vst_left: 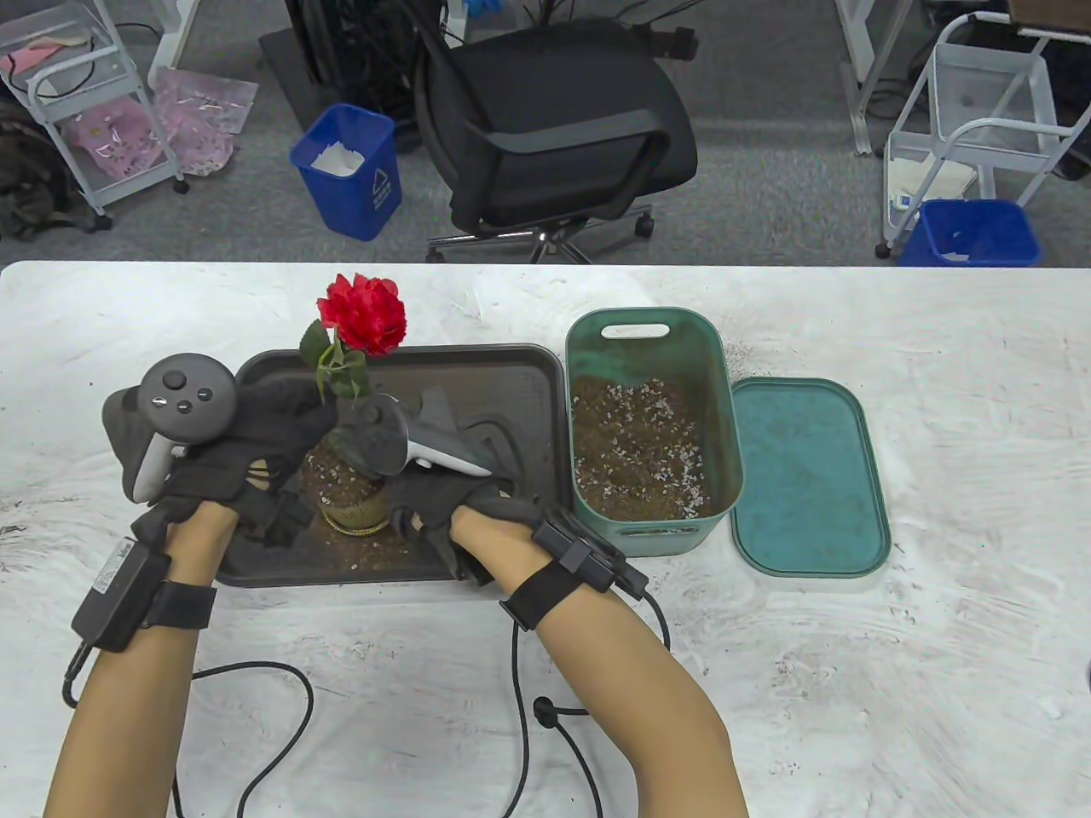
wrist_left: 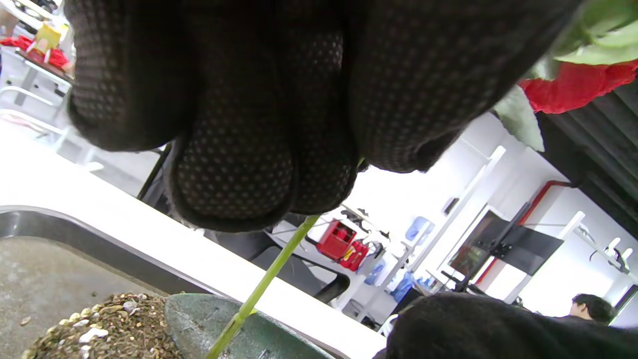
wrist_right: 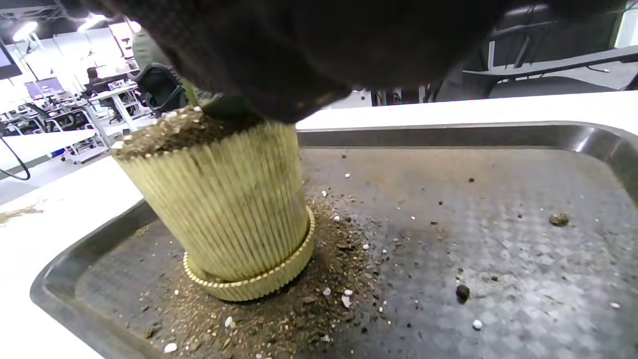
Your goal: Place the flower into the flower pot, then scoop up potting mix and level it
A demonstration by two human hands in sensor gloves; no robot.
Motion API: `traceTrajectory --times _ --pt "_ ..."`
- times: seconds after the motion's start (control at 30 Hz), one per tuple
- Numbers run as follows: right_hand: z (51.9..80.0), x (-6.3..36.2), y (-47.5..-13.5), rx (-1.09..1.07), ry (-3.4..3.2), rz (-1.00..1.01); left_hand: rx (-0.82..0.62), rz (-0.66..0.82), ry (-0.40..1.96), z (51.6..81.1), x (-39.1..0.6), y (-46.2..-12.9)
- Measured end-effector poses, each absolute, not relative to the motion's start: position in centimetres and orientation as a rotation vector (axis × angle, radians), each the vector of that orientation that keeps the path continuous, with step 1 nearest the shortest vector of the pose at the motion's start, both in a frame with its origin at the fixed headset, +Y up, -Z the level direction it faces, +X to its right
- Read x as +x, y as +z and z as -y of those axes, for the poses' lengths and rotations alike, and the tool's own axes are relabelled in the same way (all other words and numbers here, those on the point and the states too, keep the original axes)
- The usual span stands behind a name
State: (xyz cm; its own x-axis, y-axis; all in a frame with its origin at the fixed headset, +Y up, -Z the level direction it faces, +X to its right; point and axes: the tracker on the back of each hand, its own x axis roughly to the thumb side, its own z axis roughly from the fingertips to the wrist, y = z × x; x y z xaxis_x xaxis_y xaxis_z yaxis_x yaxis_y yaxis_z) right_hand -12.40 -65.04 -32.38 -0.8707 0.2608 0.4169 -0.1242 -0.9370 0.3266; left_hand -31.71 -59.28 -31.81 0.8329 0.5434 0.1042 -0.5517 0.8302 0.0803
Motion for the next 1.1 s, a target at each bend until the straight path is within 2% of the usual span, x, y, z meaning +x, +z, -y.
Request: traceTrajectory --times 0.1,0.2,0.27,0.5,0.57,0.63,0.73,0.77,0.87,0.97,1.1 --pt "64.6 -11.8 -31.9 0.719 2.788 -0.41 0.109 0.072 0.595 59.3 -32.0 -31.6" --pt "63.4 -10.5 -31.6 0.668 2.629 -0.195 0.108 0.071 0.586 59.2 -32.2 -31.5" --pt "63.4 -10.5 -31.7 0.655 2.666 -0.269 0.106 0.066 0.603 59.4 -32.4 -31.5" --pt "64.9 -11.4 -31.1 0.654 2.774 -0.308 0.121 0.07 0.602 59.5 -32.1 -31.4" --pt "65.5 -11.8 -31.1 0.591 2.764 -0.435 0.126 0.064 0.614 59.7 -32.0 -31.5" --pt "65.5 -12.0 -30.8 0.589 2.789 -0.365 0.127 0.057 0.607 59.6 -32.0 -31.7" --pt "65.3 -11.7 -30.7 0.567 2.762 -0.406 0.131 0.043 0.565 59.3 -32.0 -31.8" --pt "65.1 -11.0 -30.3 0.567 2.723 -0.295 0.131 0.031 0.578 59.4 -32.0 -31.9" --pt "64.4 -9.0 -29.2 0.546 2.649 -0.157 0.122 0.016 0.583 59.5 -32.1 -32.4" --pt "64.0 -7.6 -28.0 0.59 2.624 -0.191 0.123 -0.003 0.589 59.6 -32.1 -32.8" --pt "65.1 -8.3 -27.3 0.642 2.609 -0.217 0.121 -0.005 0.597 59.7 -31.7 -33.0"
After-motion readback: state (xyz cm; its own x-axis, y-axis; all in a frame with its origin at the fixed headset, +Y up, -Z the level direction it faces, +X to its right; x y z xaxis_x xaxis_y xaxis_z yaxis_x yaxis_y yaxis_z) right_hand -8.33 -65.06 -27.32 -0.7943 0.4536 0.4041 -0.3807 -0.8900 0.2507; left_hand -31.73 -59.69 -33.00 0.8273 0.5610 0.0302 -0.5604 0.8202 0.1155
